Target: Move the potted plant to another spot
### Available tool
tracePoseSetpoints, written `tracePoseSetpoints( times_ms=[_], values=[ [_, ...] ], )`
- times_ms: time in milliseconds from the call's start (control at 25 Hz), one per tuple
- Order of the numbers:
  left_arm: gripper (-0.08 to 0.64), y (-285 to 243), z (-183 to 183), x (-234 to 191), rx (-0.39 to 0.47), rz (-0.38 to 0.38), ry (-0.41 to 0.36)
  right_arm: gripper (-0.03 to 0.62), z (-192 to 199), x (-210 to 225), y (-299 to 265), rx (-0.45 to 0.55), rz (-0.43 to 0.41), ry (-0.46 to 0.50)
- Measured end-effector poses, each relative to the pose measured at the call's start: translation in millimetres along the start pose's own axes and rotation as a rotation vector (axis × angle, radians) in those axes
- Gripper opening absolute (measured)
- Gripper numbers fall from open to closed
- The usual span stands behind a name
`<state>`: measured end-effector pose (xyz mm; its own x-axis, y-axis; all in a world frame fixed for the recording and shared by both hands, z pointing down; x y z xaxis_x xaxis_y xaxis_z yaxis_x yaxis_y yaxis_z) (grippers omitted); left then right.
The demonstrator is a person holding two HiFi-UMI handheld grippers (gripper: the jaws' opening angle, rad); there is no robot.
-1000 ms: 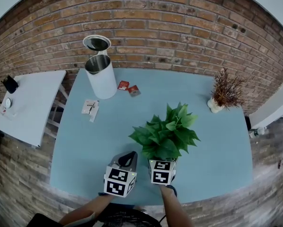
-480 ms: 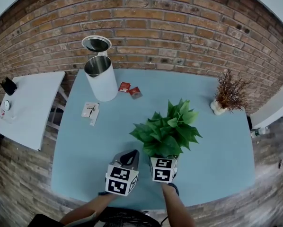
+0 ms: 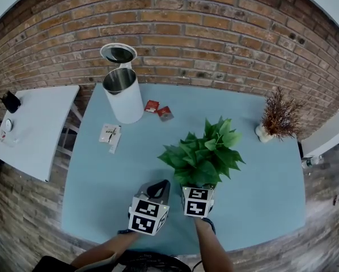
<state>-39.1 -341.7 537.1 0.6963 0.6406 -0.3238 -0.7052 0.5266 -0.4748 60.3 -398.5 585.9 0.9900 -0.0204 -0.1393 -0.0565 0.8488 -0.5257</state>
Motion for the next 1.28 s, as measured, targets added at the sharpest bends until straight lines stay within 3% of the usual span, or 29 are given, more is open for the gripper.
tracePoseSetpoints(
  times_ms=[720,1280],
  values=[
    [0.002,8.1,5.5,17.2,0.009,-0.003,-0.008,0.385,11.7,2.9,24.2,-0.023,-0.026,0.012],
    [0.002,31.3,30.5,69.1,0.044,-0.019,-0.002,0.276,33.5,6.1,96.4,0.019,-0.085,0.033]
  ],
)
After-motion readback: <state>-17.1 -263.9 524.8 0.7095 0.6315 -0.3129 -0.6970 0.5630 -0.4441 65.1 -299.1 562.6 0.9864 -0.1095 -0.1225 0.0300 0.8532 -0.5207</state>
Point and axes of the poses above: the fingertips, and each gripper's own axes: y backward along the fingers, x to its right, z out of its underside, the point moved 1 cm from there along y, backward along the fingers, and after that the axes turned 14 degrees about z, right-handed, at the moved point
